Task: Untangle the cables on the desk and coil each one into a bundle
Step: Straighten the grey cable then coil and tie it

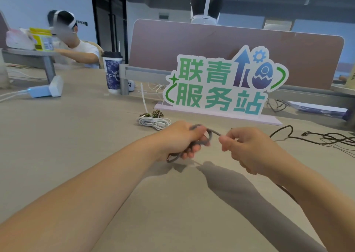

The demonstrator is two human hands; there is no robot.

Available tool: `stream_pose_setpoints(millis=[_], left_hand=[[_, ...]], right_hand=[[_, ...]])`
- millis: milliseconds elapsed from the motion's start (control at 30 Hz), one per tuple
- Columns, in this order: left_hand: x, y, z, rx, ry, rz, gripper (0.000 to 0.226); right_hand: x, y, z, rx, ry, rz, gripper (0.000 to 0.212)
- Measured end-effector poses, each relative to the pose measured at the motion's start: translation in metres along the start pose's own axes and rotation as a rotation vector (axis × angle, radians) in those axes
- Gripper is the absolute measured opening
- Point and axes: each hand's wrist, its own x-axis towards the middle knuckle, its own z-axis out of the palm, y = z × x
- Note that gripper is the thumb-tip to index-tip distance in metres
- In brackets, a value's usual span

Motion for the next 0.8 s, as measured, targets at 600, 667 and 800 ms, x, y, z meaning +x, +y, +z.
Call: stream_pose_setpoints(millis=[600, 667, 800], left_hand=[[-0.001, 0.002, 0.004, -0.055, -0.035, 0.092, 0.024], [-0.002, 0.001, 0.007, 0.052, -0.039, 0.088, 0.025], [-0.004, 0.001, 0.016, 0.155, -0.103, 0.104, 0.025]], right_hand=[[0.0, 0.004, 0.003, -0.084, 0.374, -0.13, 0.032], [0.0, 0.004, 0.006, -0.01, 0.424, -0.182, 0.023], [-0.004, 0.0, 0.008, 0.113, 0.495, -0.281, 0.016]])
